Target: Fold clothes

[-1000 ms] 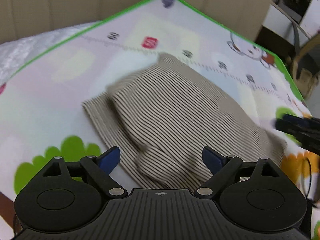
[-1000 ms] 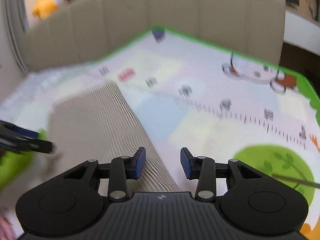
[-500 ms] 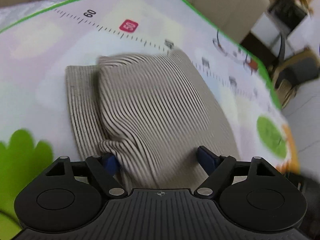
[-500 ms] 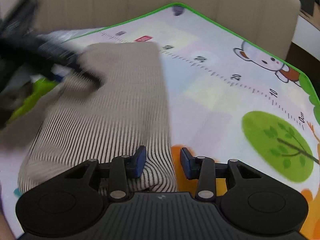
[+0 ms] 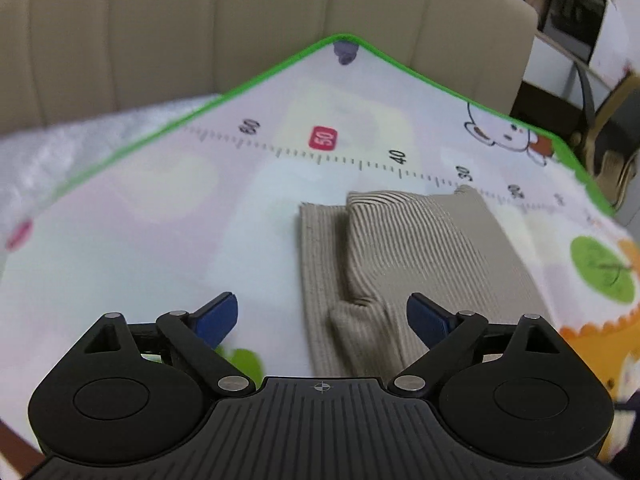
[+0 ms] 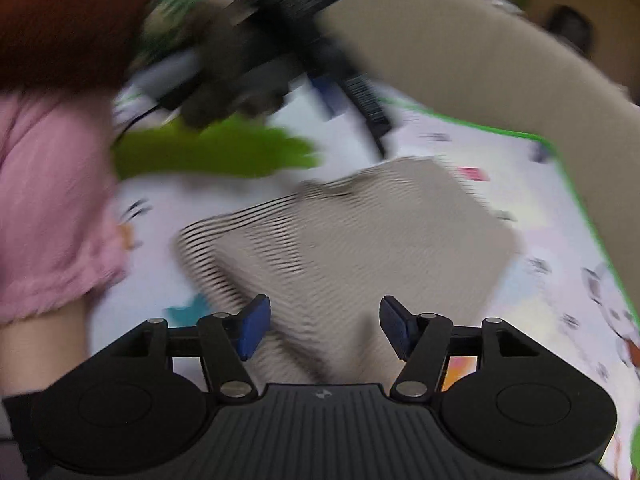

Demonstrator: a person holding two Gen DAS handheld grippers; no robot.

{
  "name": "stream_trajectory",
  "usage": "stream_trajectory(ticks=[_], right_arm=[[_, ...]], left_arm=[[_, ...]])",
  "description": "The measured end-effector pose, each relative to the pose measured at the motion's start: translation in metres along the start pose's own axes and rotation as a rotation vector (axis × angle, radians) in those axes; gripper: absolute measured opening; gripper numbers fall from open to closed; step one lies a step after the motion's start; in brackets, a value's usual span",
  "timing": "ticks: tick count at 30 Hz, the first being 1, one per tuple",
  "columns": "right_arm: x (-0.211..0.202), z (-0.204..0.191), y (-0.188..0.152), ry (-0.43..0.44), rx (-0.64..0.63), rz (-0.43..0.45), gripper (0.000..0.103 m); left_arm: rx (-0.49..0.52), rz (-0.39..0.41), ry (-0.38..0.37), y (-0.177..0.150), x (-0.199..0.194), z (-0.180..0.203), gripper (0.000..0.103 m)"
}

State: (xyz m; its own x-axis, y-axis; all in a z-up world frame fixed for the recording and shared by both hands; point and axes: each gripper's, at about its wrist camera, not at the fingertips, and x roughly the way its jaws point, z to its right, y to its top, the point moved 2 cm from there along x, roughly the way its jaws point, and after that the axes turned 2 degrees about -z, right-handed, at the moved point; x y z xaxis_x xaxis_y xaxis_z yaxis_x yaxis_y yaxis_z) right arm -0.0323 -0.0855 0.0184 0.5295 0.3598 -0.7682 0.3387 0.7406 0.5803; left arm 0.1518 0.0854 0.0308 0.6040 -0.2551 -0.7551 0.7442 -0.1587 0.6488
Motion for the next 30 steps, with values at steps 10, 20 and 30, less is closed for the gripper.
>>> stream_trajectory(ticks=[10, 20, 30], right_arm=[[0.022, 0.039, -0.007, 0.122, 0.355, -0.037, 0.042], [0.009, 0.068, -0.016, 0.200, 0.585, -0.010, 0.041], [0.023, 0.001, -0.010, -0.092, -0.013, -0.006, 0.063]], left_arm=[[0.540, 0.055, -0.136, -0.040, -0.077, 0.025, 0.102], [0.861, -0.040, -0.136, -0.090, -0.042, 0.098, 0.103], [0.510, -0.061, -0.186, -0.060, -0.027, 0.068, 0.101]])
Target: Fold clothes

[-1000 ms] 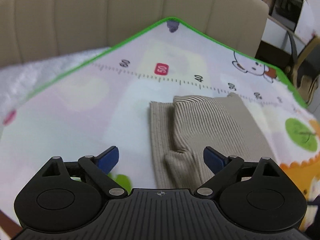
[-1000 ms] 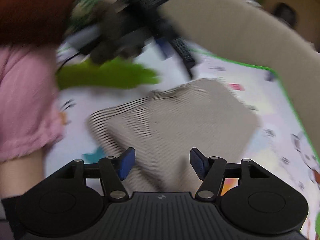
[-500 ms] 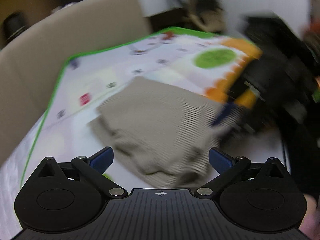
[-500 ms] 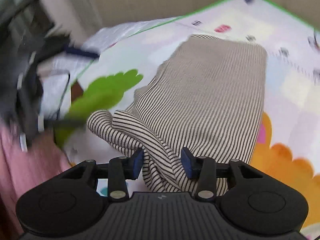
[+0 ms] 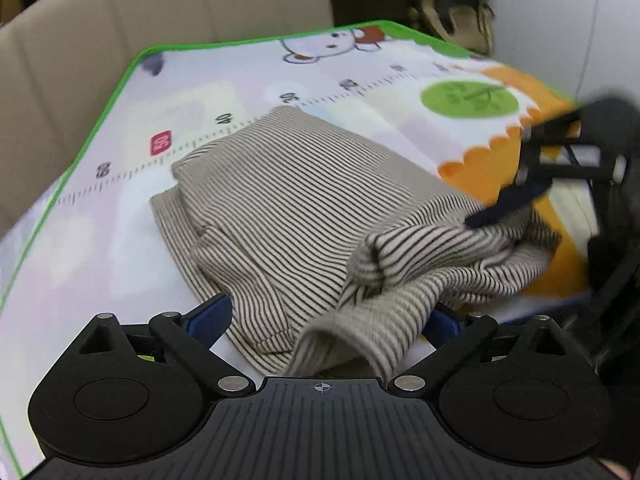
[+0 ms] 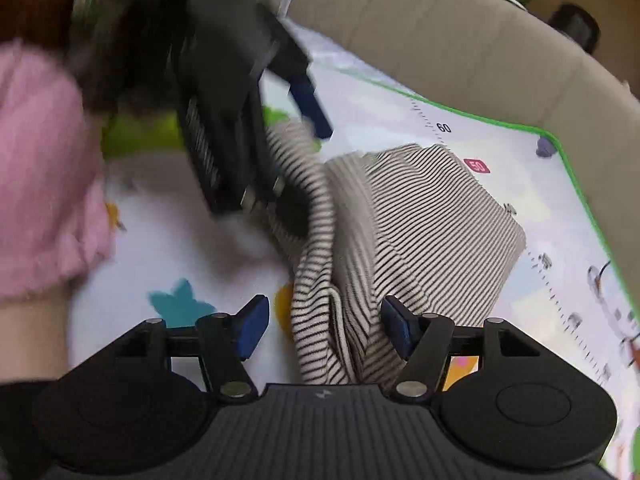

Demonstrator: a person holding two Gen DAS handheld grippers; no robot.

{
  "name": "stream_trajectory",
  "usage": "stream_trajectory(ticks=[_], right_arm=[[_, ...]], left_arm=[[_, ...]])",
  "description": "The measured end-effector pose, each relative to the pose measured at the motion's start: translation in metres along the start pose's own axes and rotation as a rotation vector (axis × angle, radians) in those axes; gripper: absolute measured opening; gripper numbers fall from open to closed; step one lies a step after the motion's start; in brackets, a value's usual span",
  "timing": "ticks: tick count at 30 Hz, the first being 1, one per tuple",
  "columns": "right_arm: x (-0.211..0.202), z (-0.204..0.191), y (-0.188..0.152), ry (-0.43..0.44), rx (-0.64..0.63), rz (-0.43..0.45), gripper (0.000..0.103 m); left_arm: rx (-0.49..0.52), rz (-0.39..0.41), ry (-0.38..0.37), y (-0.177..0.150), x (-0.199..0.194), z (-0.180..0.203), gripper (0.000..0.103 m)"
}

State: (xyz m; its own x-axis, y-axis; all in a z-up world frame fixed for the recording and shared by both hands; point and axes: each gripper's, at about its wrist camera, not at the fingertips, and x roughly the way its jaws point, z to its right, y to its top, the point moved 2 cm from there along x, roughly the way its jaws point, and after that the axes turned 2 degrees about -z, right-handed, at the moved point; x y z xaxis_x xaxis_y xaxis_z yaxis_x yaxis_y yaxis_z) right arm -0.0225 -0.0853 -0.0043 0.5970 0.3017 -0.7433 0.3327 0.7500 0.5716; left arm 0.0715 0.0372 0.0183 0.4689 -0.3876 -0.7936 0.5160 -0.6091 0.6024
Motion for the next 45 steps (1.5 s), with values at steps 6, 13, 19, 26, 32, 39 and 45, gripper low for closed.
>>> stream_trajectory(ticks=[6, 13, 19, 26, 32, 39, 45], right_arm=[[0.021, 0.001, 0.006, -0.078, -0.021, -0.012, 0.039], [0.009, 0.026, 0.014, -0.041, 0.085, -0.015, 0.032], [-0.011, 0.043, 0.015, -0.008, 0.142, -0.020, 0.028], [-0.059, 0.047, 0.028, 0.089, 0.145, -0.033, 0.027], [-0.077, 0.074, 0.068, 0.100, 0.072, -0.007, 0.027], [0.005, 0.121, 0.091, 0.124, 0.065, -0.069, 0.033], [0.084, 0.156, 0.079, 0.041, 0.168, -0.139, 0.047]], left_arm=[[-0.006, 0.012, 0.018, -0.001, -0.001, -0.001, 0.101], [-0.094, 0.066, -0.026, 0.003, -0.013, -0.015, 0.101], [-0.367, 0.252, -0.085, 0.007, -0.054, -0.072, 0.101], [-0.391, 0.113, -0.039, 0.033, -0.003, -0.086, 0.101], [-0.385, -0.017, -0.039, 0.028, 0.051, -0.088, 0.101], [-0.563, -0.003, 0.010, 0.001, 0.040, -0.131, 0.101], [-0.687, 0.160, -0.067, -0.014, 0.000, -0.159, 0.102]])
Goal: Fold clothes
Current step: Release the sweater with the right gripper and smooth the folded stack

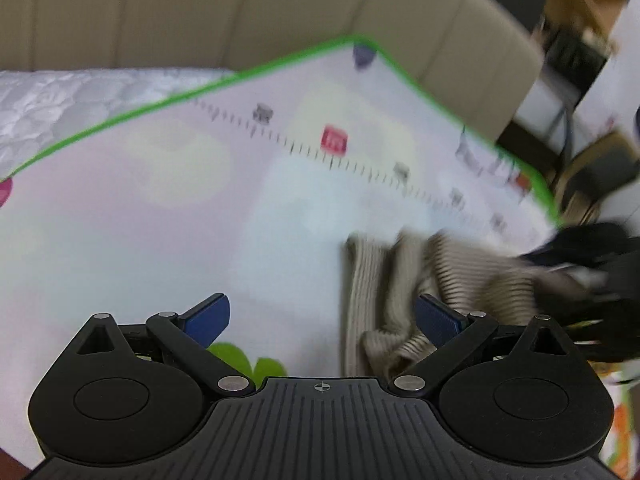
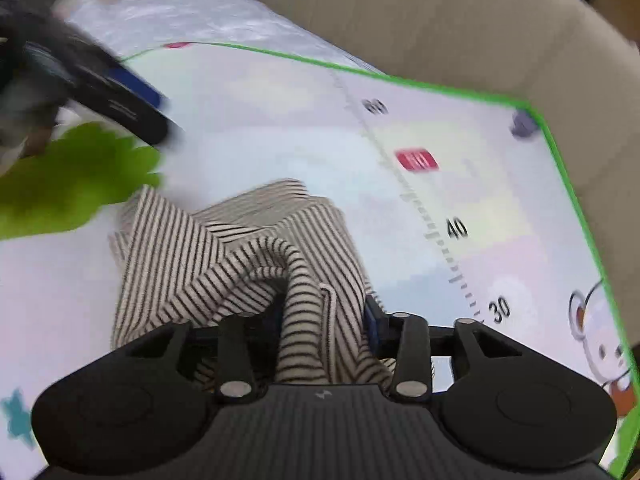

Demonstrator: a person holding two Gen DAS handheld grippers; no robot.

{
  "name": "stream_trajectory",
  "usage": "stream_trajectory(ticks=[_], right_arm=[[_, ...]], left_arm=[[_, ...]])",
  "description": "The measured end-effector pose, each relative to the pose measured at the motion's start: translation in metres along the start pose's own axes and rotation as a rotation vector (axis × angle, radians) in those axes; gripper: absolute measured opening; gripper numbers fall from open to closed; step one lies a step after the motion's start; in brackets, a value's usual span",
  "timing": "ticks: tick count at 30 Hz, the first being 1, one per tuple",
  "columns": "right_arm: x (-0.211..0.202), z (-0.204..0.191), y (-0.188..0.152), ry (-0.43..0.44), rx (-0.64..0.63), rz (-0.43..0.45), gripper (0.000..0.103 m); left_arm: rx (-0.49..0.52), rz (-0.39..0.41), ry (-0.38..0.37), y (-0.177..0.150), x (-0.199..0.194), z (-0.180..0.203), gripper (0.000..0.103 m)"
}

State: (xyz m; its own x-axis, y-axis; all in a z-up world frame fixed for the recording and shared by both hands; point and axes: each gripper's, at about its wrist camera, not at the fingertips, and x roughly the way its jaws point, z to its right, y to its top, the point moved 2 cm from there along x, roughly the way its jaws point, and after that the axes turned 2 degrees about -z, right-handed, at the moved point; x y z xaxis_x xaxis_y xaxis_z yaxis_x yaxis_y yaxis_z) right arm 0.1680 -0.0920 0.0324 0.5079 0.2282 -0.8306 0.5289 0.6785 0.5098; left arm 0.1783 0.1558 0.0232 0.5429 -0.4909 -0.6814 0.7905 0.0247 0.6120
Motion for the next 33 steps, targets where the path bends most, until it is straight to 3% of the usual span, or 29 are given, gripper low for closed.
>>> stream_trajectory(ticks=[3, 6, 7, 11, 14, 17, 18, 21, 23, 25, 28, 30, 31, 32, 33], right_arm=[[0.004, 0.015, -0.001, 0.007, 0.116, 0.034, 0.055], [0.000, 0.019, 0.000, 0.005, 0.171, 0.065, 0.056], [0.000, 0.020, 0.002, -0.001, 0.172, 0.075, 0.062], [0.008, 0.038, 0.007, 0.014, 0.253, 0.082, 0.072], [0.013, 0.064, 0.005, 0.086, 0.450, 0.103, 0.073], [0.013, 0.090, -0.003, 0.153, 0.662, 0.133, 0.077], [0.013, 0.093, -0.004, 0.132, 0.681, 0.135, 0.077], [0.018, 0.088, -0.001, 0.010, 0.601, 0.117, 0.079], [0.021, 0.080, 0.002, -0.023, 0.556, 0.116, 0.080], [0.010, 0.077, 0.004, -0.057, 0.572, 0.175, 0.080], [-0.026, 0.072, 0.000, -0.116, 0.594, 0.307, 0.080], [-0.051, 0.066, -0.010, -0.125, 0.595, 0.364, 0.064], [-0.062, 0.061, -0.017, -0.112, 0.587, 0.376, 0.041], [-0.068, 0.056, -0.024, -0.092, 0.588, 0.378, 0.030], [-0.072, 0.050, -0.032, -0.068, 0.599, 0.373, 0.030]], left_arm=[[0.047, 0.023, -0.107, -0.001, -0.010, 0.008, 0.103], [0.201, -0.015, -0.143, -0.010, -0.002, 0.039, 0.103], [0.255, -0.028, -0.154, -0.014, 0.002, 0.050, 0.103], [0.445, -0.101, -0.094, -0.034, 0.029, 0.088, 0.103], [0.518, -0.101, -0.019, -0.040, 0.044, 0.099, 0.103], [0.419, -0.060, 0.007, -0.027, 0.045, 0.084, 0.103], [0.383, -0.045, 0.015, -0.023, 0.046, 0.079, 0.103], [0.247, 0.027, 0.063, -0.002, 0.047, 0.060, 0.103], [0.190, 0.052, 0.119, 0.008, 0.053, 0.049, 0.103], [0.163, 0.055, 0.177, 0.015, 0.064, 0.041, 0.103], [0.139, 0.031, 0.191, 0.018, 0.080, 0.035, 0.103], [0.133, 0.020, 0.181, 0.017, 0.084, 0.034, 0.103], [0.133, 0.016, 0.176, 0.017, 0.084, 0.034, 0.103], [0.127, 0.010, 0.167, 0.018, 0.083, 0.034, 0.103], [0.119, 0.004, 0.157, 0.018, 0.082, 0.033, 0.103]])
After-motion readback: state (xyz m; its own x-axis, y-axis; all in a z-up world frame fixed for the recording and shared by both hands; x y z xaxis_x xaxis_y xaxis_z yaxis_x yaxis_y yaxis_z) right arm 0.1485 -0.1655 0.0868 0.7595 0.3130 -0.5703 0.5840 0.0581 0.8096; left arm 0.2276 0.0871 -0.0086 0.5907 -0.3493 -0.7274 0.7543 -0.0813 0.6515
